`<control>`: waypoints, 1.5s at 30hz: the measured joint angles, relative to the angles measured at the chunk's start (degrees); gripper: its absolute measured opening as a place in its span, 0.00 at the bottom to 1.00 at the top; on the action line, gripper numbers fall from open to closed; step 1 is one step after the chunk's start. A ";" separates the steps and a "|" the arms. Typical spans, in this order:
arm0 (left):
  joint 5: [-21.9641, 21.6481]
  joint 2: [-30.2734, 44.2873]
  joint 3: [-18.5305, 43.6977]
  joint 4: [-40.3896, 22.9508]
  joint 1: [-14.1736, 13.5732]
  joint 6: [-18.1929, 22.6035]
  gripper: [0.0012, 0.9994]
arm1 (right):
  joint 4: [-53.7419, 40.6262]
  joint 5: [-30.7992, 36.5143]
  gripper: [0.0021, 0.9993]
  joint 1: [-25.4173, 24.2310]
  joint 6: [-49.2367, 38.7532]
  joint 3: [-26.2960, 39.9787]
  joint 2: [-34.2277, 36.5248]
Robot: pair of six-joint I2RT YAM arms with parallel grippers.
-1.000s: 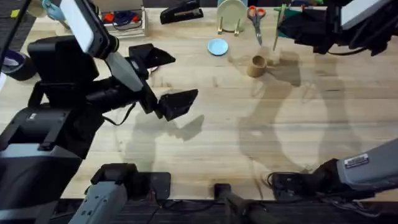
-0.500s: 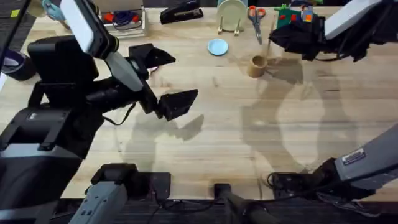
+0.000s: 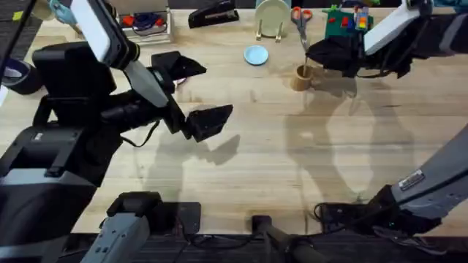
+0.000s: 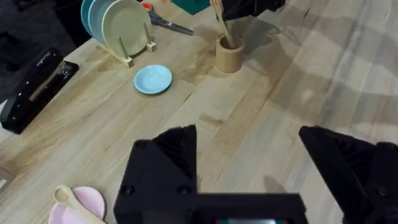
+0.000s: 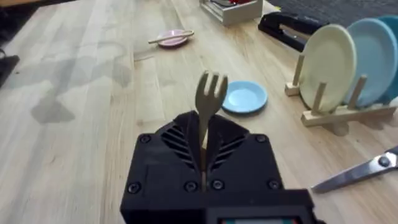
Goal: Pick up a utensil and set it on the pink plate, then put the other utensil in the container.
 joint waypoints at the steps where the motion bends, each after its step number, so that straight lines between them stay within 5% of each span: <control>1: 0.00 0.00 0.00 0.00 0.00 0.00 0.99 | 0.21 0.00 0.03 0.00 -0.01 0.00 0.50; 17: 0.00 0.00 0.00 0.00 0.00 0.00 0.99 | 0.39 0.00 0.03 0.00 -0.01 0.00 3.21; 21: 0.00 0.00 0.00 0.00 0.00 0.00 0.99 | 0.21 0.00 0.15 0.00 -0.06 0.02 3.89; 29: 0.00 0.00 0.00 0.00 0.00 0.00 0.99 | 0.11 0.00 0.15 0.00 -0.16 0.02 4.12; 37: 0.00 0.00 0.00 0.00 0.00 0.00 0.99 | 0.08 0.00 0.30 0.00 -0.21 0.02 4.12; 45: 0.00 0.00 0.00 0.00 0.00 0.00 0.99 | 0.06 0.00 0.28 0.00 -0.18 0.02 4.12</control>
